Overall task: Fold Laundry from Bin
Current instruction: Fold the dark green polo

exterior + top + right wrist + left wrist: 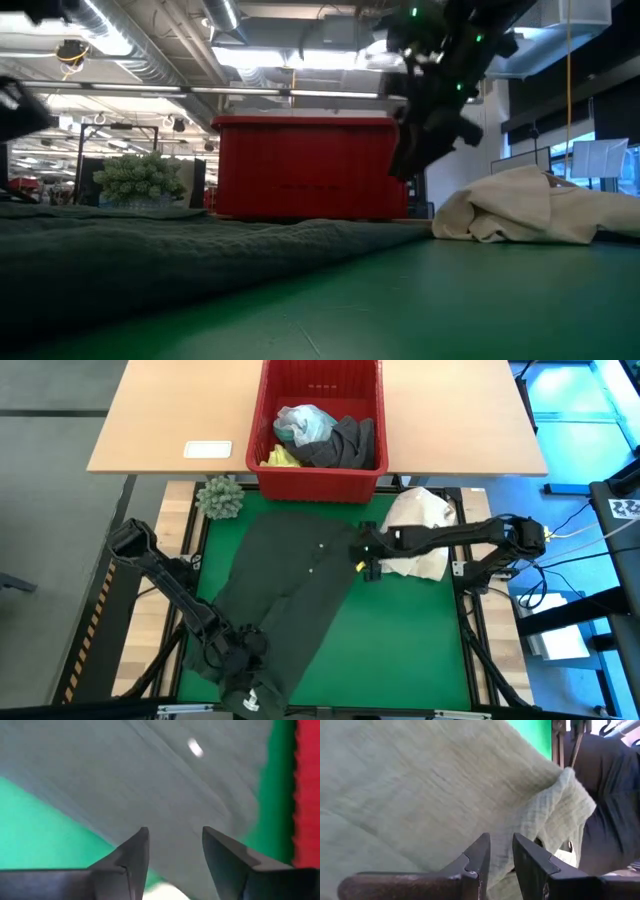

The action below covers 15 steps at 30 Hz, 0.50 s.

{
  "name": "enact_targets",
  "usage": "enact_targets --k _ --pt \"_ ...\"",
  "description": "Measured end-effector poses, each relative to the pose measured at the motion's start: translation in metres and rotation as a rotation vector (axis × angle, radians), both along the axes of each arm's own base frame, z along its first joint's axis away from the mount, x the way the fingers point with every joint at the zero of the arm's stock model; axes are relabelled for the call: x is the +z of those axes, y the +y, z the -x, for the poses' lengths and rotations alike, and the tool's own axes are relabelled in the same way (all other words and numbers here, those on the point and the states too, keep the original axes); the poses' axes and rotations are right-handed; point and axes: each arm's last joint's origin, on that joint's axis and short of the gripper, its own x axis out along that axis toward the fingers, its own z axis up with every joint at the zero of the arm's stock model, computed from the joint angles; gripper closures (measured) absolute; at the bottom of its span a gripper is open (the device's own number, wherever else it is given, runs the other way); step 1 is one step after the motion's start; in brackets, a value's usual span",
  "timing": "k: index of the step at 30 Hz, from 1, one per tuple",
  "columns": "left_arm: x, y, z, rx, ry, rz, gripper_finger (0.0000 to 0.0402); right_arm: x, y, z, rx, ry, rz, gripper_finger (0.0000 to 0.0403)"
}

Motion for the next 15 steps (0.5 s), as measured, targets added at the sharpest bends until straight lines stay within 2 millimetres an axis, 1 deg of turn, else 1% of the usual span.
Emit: enact_targets --k 4,8,11,15 --pt "0.006 0.007 0.005 0.029 -0.01 -0.066 0.0324 -0.003 0.024 -0.005 0.044 -0.022 -0.033 0.0252" --pt "0.002 0.015 0.012 0.065 0.067 -0.146 0.0324 -0.012 0.04 -0.007 0.055 0.007 -0.074 0.0293" --pt "-0.003 0.021 0.019 0.107 0.155 -0.202 0.0324 -0.021 0.047 -0.009 0.062 0.037 -0.112 0.0332" --pt "-0.006 0.029 0.026 0.158 0.244 -0.263 0.0324 -0.032 0.045 -0.011 0.024 0.078 -0.125 0.0383"
